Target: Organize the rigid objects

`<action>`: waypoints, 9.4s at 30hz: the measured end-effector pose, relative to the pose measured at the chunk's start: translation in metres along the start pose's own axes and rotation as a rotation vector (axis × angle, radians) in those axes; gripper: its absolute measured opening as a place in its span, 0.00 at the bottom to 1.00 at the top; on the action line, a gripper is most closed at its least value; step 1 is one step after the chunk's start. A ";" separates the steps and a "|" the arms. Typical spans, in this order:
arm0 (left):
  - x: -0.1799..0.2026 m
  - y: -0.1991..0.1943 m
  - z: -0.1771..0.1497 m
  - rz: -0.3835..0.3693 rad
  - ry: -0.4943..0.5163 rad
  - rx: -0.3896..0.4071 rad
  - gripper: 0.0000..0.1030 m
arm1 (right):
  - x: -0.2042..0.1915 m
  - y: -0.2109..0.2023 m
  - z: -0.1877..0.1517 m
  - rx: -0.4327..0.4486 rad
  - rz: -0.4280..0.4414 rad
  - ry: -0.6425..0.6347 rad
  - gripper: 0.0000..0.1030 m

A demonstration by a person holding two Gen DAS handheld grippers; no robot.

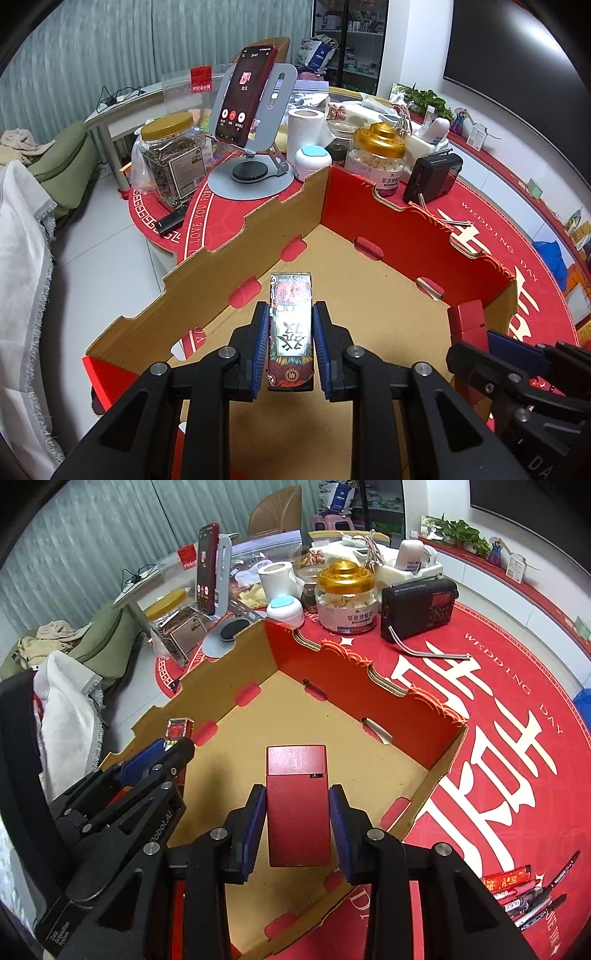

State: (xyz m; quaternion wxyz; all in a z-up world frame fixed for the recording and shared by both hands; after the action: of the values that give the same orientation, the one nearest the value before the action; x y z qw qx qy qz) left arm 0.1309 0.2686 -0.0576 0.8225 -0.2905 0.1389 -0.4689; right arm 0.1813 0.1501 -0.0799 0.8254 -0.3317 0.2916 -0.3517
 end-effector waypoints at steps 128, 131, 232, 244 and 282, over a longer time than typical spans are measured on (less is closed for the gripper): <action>0.334 0.004 -0.135 -0.565 0.533 -0.088 1.00 | 0.230 -0.139 -0.229 -0.105 -0.428 0.212 0.71; 0.334 0.004 -0.135 -0.565 0.533 -0.088 1.00 | 0.230 -0.140 -0.229 -0.104 -0.428 0.213 0.71; -0.003 -0.087 -0.010 -0.165 -0.083 0.204 0.20 | -0.009 -0.108 -0.027 0.265 0.050 -0.124 0.12; 0.036 -0.081 -0.017 -0.239 -0.046 0.187 0.20 | 0.229 -0.158 -0.199 -0.071 -0.403 0.309 0.55; -0.008 -0.071 0.001 -0.066 -0.025 0.188 0.20 | -0.020 -0.078 -0.012 0.195 0.057 -0.026 0.10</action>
State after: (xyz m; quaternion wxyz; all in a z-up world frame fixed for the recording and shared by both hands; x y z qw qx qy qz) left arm 0.0785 0.2479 -0.0138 0.8318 -0.2224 0.0743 -0.5031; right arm 0.1305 0.1197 -0.0238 0.8671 -0.2460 0.2544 -0.3505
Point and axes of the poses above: each gripper's, at about its wrist camera, not at the fingertips, and y roughly the way its jaws point, x to its right, z to its top, the point moved 10 cm from there along y, roughly the way its jaws point, and after that the axes turned 12 degrees about x, right-handed, at the moved point
